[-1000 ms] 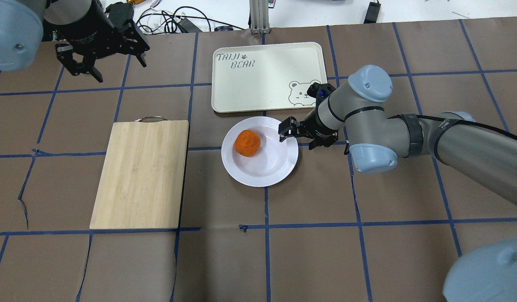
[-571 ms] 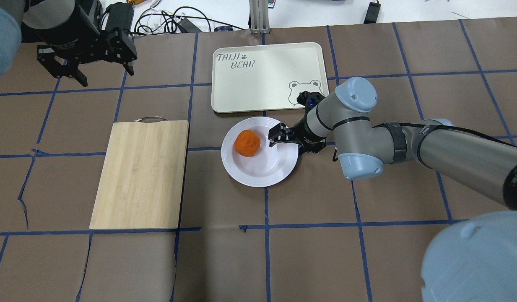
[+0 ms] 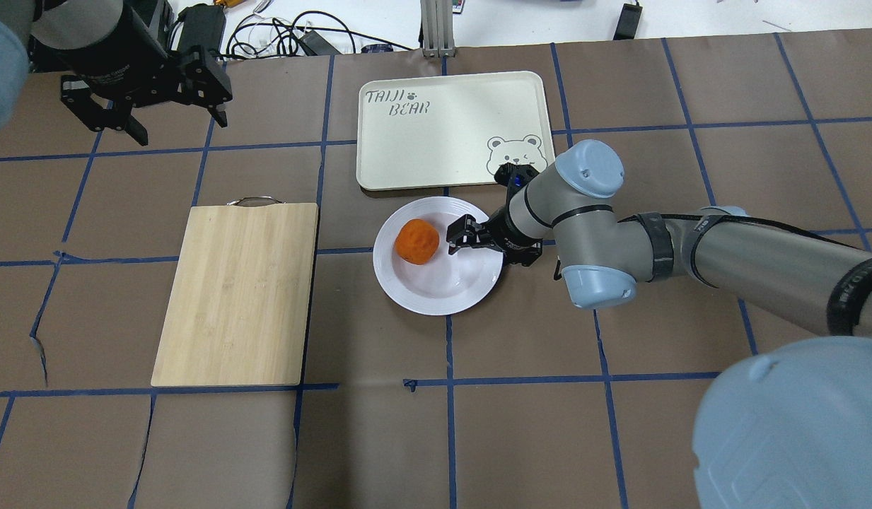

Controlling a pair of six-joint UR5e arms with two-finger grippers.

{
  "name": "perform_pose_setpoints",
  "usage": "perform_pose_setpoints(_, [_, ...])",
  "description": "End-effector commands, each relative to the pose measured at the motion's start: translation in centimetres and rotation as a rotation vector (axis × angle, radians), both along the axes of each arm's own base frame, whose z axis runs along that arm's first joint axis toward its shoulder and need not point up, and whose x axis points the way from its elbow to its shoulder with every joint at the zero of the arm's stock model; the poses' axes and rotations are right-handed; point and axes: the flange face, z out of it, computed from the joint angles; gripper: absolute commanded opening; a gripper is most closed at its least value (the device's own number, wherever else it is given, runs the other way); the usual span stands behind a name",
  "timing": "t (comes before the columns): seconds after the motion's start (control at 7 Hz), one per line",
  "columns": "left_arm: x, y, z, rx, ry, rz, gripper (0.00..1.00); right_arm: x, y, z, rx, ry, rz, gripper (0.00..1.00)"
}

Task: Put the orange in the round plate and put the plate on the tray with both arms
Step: 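Move the right gripper to the plate rim while the left arm withdraws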

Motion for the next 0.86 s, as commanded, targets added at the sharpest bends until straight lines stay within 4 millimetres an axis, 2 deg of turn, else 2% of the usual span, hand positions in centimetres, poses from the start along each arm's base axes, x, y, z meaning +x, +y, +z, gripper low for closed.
perform_pose_setpoints(0.0, [-0.02,0.48,0.64,-0.012,-0.003,-0.001,1.00,0.04,0.01,-0.26,0.007,0.000,-0.006,0.81])
perform_pose_setpoints(0.43, [-0.04,0.73,0.73,-0.013,-0.003,-0.003,1.00,0.34,0.14,-0.23,0.004,0.001,-0.001,0.47])
perform_pose_setpoints(0.57, [-0.02,0.87,0.20,-0.002,-0.006,-0.003,1.00,0.34,0.11,-0.12,0.001,0.000,-0.004,0.41])
perform_pose_setpoints(0.71, [-0.04,1.05,0.35,-0.005,-0.006,-0.003,1.00,0.52,0.08,0.07,-0.003,-0.001,-0.002,0.26])
